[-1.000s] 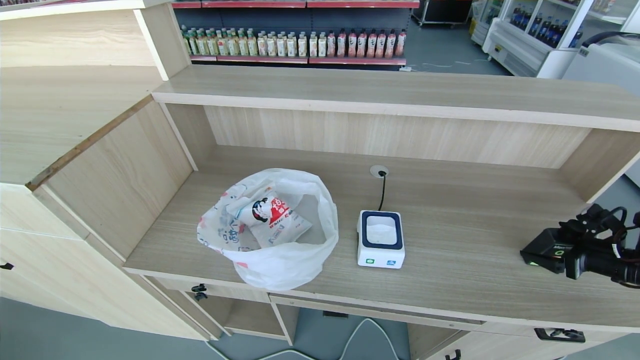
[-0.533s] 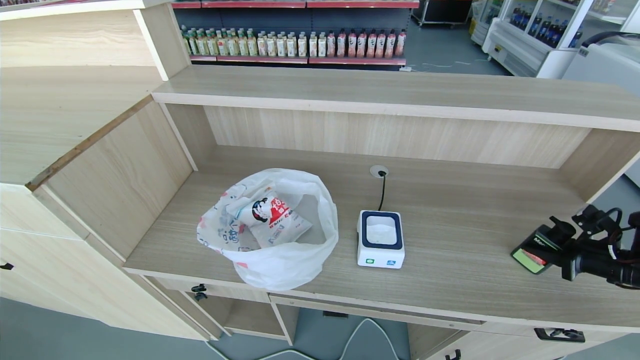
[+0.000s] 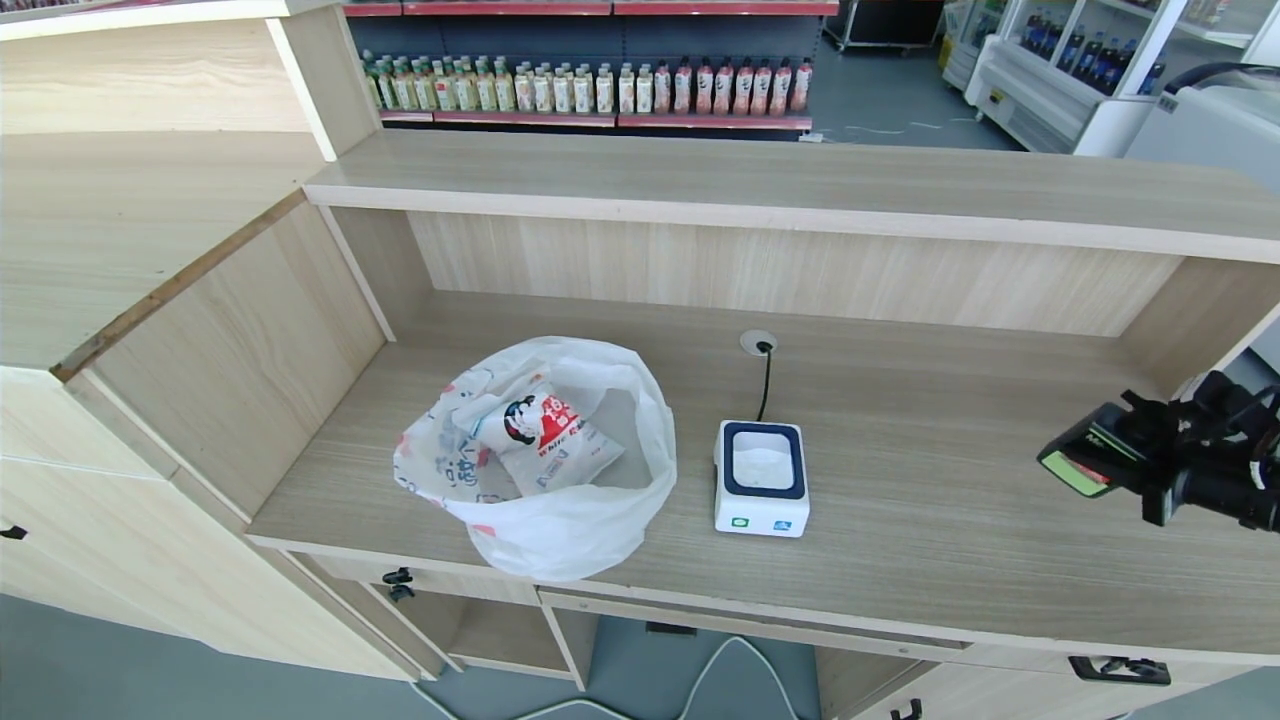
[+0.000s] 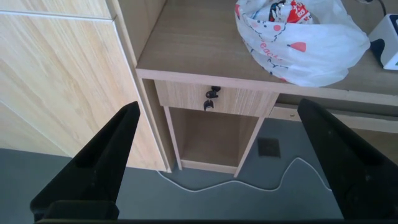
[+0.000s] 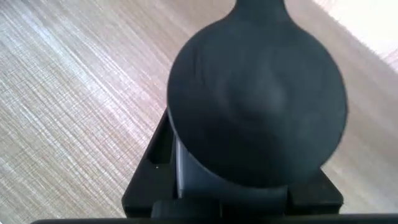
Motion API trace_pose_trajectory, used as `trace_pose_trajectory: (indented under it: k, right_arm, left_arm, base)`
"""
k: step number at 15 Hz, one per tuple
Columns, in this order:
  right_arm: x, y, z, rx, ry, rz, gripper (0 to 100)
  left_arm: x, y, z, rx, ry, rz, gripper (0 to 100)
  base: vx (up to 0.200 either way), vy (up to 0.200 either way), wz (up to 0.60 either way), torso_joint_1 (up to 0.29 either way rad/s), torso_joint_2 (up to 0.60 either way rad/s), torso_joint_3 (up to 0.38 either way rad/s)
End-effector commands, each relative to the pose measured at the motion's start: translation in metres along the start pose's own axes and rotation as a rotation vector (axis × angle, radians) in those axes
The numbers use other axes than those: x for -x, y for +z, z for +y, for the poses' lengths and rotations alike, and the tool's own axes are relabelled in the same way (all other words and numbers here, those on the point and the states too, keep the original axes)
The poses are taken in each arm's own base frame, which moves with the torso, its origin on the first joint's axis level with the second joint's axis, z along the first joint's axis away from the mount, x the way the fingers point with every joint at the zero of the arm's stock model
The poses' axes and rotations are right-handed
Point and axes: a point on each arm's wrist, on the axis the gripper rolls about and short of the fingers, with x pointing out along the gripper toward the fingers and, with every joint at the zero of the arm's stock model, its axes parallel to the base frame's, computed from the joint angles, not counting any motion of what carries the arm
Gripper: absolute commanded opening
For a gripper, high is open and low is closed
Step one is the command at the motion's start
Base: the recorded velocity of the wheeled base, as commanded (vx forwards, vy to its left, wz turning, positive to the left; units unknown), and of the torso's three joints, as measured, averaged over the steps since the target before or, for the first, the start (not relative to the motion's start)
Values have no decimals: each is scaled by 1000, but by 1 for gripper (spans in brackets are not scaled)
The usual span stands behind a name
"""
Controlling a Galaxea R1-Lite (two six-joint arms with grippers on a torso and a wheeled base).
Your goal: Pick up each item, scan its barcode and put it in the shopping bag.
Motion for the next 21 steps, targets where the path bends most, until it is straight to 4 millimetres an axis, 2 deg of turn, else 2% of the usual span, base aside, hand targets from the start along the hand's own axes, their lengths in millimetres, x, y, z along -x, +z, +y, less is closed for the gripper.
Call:
trace_pose_trajectory:
  k: [1,2,4,8,13,15,17,19,21]
  right_arm:
    - [26,77,6,229,-64,-154,0]
    - [38,107,16,312,-79,-222,0]
    - [59,147,40,461,-101,-331,0]
    - [63,193,67,829,-148,-556,0]
    - [70,226,100,1288,-250,-753,0]
    - [85,240,112,1524,-375,-828,0]
    - [104,249,127,1689,-488,-901,0]
    - [122,257,141,1797,-593,-1001,0]
    - [133,263,152,1824,-653,-1097,0]
  left_arm:
    - [0,0,0,0,0,0,100]
    - [0,0,0,0,0,0,100]
    - [0,0,0,0,0,0,100]
    - [0,0,0,0,0,0,100]
    - [0,0,0,0,0,0,100]
    - [0,0,0,0,0,0,100]
    - [0,0,0,0,0,0,100]
    - [0,0,0,-2,0,-2,100]
    - [0,0,0,-2,0,0,100]
  base:
    - [0,0,0,0,0,0]
    - [0,0,0,0,0,0]
    - [0,0,0,0,0,0]
    - [0,0,0,0,0,0]
    - [0,0,0,0,0,0]
    - [0,0,0,0,0,0]
    - [0,0,0,0,0,0]
    - [0,0,0,0,0,0]
    - [0,0,0,0,0,0]
